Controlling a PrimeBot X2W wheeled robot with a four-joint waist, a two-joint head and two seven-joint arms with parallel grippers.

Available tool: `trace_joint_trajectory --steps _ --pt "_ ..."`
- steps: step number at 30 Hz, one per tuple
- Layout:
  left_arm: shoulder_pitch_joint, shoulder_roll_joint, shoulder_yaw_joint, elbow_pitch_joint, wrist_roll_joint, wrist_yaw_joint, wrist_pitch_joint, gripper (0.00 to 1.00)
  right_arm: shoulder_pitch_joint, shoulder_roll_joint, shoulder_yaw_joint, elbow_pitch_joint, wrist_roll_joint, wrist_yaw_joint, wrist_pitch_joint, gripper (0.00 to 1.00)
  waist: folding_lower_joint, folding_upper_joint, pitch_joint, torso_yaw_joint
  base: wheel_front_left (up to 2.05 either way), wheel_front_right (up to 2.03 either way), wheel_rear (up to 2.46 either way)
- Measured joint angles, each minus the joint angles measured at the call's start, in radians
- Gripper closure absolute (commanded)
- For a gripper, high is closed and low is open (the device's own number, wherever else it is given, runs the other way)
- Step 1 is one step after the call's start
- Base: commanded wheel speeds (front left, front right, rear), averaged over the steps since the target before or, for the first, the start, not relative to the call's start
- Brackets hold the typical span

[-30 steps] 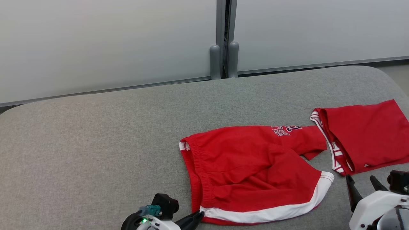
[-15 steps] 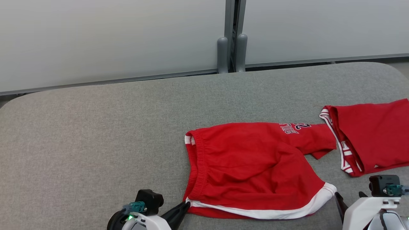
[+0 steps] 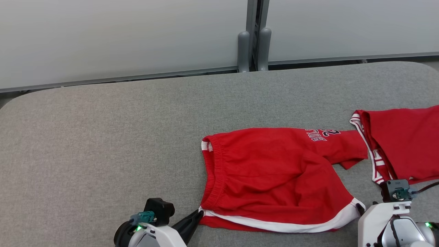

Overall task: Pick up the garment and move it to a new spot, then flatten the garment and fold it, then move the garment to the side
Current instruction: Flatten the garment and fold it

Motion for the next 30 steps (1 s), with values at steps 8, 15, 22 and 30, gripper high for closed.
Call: trace_joint_trajectory --steps 8,15,22,30 --pt "-0.002 0.009 0.002 -0.008 -0.006 0.007 0.0 1.0 -0.02 -0.001 0.006 0.057 0.005 0.0 -0.001 0.56 0.0 0.0 0.007 0.008 0.0 0.0 0.0" --pt "-0.002 0.01 0.003 -0.012 -0.013 0.013 0.0 1.0 -0.026 -0.003 0.023 0.078 0.035 0.0 0.006 0.85 0.0 0.0 0.004 0.012 0.0 0.0 0.0" --pt "-0.002 0.014 0.013 -0.025 -0.013 0.023 -0.031 1.0 -0.009 -0.002 0.039 0.053 0.056 0.0 -0.052 1.0 0.0 0.0 -0.001 0.008 0.0 0.0 0.0" --pt "-0.019 0.011 0.072 -0.09 -0.019 0.033 -0.133 1.0 -0.015 0.0 0.042 -0.04 0.196 0.0 -0.118 1.0 0.0 0.0 -0.018 0.006 0.0 0.0 0.0"
